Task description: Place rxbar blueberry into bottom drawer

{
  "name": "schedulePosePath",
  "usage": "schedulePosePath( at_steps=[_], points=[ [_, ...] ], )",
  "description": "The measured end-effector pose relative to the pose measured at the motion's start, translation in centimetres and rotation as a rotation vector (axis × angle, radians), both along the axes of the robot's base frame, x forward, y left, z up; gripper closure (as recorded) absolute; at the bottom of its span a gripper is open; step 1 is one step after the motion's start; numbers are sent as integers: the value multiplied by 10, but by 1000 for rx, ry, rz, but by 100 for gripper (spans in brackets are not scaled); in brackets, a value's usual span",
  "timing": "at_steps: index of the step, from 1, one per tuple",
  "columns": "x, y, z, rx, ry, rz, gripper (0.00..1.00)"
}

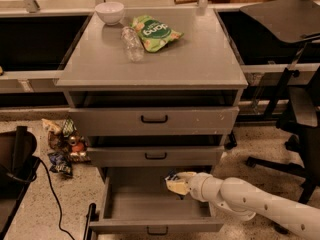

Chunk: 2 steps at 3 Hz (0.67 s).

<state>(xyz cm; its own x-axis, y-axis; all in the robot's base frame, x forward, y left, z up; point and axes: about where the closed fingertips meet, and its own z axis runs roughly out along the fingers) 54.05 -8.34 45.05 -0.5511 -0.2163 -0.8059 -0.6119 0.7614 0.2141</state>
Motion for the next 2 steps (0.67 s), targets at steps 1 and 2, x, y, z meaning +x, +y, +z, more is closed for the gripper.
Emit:
schedulePosePath(
  at_steps=[1,2],
  points=[
    [0,0,0,0,0,0,100],
    [2,-1,-21,-47,-34,41,100]
  ],
)
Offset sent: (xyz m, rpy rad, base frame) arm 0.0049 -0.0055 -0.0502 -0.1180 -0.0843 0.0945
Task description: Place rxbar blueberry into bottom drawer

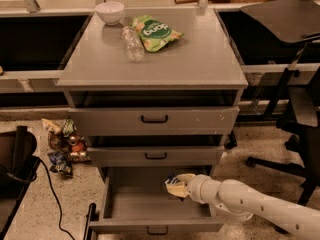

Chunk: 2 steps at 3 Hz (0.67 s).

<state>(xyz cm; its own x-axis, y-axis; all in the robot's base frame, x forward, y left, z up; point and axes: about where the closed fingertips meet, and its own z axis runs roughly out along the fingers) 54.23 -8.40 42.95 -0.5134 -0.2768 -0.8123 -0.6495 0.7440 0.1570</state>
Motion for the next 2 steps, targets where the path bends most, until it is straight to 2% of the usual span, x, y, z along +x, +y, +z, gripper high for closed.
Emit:
schedulePosePath(
  at_steps=[1,2],
  points=[
    [7,-6,-31,-51,-22,47,100],
    [18,-10,-66,-68,-15,80,100]
  ],
)
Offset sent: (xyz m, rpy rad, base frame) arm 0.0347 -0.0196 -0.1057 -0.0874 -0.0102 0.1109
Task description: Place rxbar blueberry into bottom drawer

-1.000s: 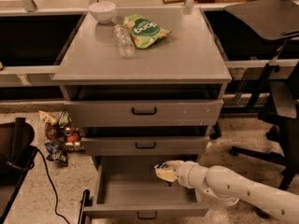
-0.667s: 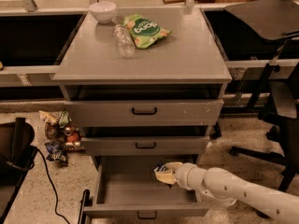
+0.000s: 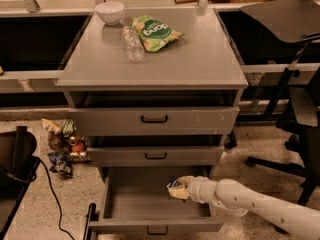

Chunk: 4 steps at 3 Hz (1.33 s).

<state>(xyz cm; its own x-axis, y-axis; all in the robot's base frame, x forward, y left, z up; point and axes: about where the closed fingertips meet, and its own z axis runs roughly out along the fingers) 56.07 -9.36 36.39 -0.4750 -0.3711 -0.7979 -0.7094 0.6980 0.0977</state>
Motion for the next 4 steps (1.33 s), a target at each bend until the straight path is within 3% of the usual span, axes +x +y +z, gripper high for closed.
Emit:
schedulePosePath(
  at_steps=[4],
  points=[
    [27,15,-96,28,93,104,100]
  ],
)
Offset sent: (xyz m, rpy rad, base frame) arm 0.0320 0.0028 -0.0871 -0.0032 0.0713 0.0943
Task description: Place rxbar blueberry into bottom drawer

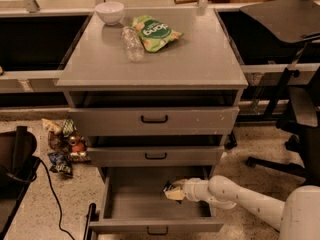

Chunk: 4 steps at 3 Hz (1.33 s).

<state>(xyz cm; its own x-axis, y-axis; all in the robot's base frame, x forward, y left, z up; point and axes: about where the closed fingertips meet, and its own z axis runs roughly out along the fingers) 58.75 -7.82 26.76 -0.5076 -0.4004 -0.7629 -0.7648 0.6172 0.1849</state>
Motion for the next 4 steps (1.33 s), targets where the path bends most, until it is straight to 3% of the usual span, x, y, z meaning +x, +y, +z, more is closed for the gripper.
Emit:
schedulePosePath(
  at_steps=[2,4],
  points=[
    [-1,3,-22,0,31,-8,100],
    [-1,3,-22,0,31,-8,57]
  ],
)
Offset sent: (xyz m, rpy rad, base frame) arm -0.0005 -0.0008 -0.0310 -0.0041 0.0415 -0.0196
